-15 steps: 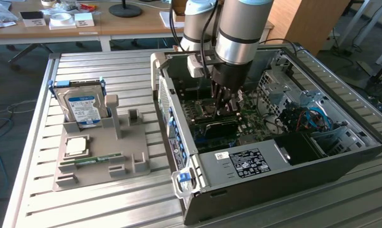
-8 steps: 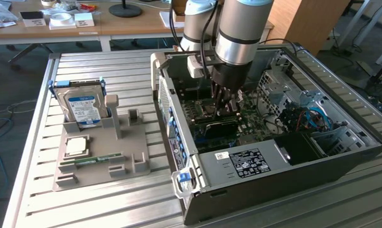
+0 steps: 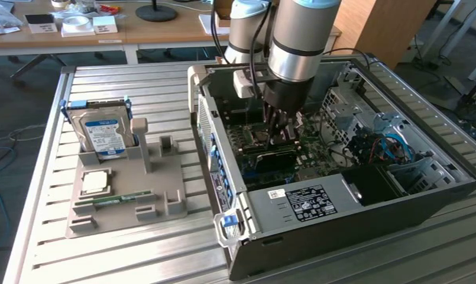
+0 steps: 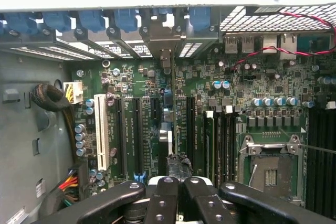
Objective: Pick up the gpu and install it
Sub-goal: 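Press down on the gpu until it lock into place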
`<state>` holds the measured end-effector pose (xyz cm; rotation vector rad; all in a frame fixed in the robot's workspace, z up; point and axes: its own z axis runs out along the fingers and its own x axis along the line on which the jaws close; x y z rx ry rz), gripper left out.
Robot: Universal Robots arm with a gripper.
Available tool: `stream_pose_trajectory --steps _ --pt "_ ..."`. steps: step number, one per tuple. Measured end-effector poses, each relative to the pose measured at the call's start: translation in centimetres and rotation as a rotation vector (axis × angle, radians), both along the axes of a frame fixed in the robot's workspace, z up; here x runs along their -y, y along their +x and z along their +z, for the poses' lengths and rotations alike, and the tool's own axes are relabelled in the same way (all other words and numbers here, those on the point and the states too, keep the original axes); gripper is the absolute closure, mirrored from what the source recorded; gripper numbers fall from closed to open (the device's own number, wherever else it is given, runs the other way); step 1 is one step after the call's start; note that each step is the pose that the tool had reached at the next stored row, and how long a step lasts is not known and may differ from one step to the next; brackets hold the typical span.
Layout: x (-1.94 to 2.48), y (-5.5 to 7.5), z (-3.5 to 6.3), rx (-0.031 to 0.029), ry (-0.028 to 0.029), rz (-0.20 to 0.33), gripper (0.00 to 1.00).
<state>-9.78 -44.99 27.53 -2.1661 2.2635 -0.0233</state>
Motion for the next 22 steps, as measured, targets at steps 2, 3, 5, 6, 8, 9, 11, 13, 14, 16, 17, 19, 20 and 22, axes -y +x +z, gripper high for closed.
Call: stream_pose_trajectory --steps 2,3,5,6,8,9,11,13,14,16,17,19,20,22 --pt "0.00 0.00 0.00 0.0000 0.0001 0.000 0.89" --pt "0.00 0.00 -0.01 0.0001 0.0001 0.000 0.89" --pt "0.00 0.00 -0.03 0.0000 0.0001 0.000 0.89" --pt "-0.01 0.00 -0.10 0.0003 0.0005 0.000 0.89" --pt "0.00 0.00 -0.20 0.0000 0.0001 0.000 0.89" --pt "0.00 0.00 -0.20 -0.0001 0.0000 0.000 0.89" --pt "0.00 0.00 -0.20 0.0000 0.0000 0.000 0.89" --pt "0.00 0.00 -0.21 0.0000 0.0001 0.000 0.89" --pt "0.00 0.00 -0.21 0.0000 0.0001 0.000 0.89" --pt "0.00 0.00 -0.21 0.0001 0.0000 0.000 0.89" --pt "0.00 0.00 -0.21 0.0000 0.0001 0.000 0.89" --pt "-0.01 0.00 -0.28 0.0002 0.0004 0.000 0.89" --pt "-0.01 0.00 -0.40 0.0004 0.0007 0.000 0.89" --pt "0.00 0.00 -0.44 0.0001 0.0002 0.000 0.89"
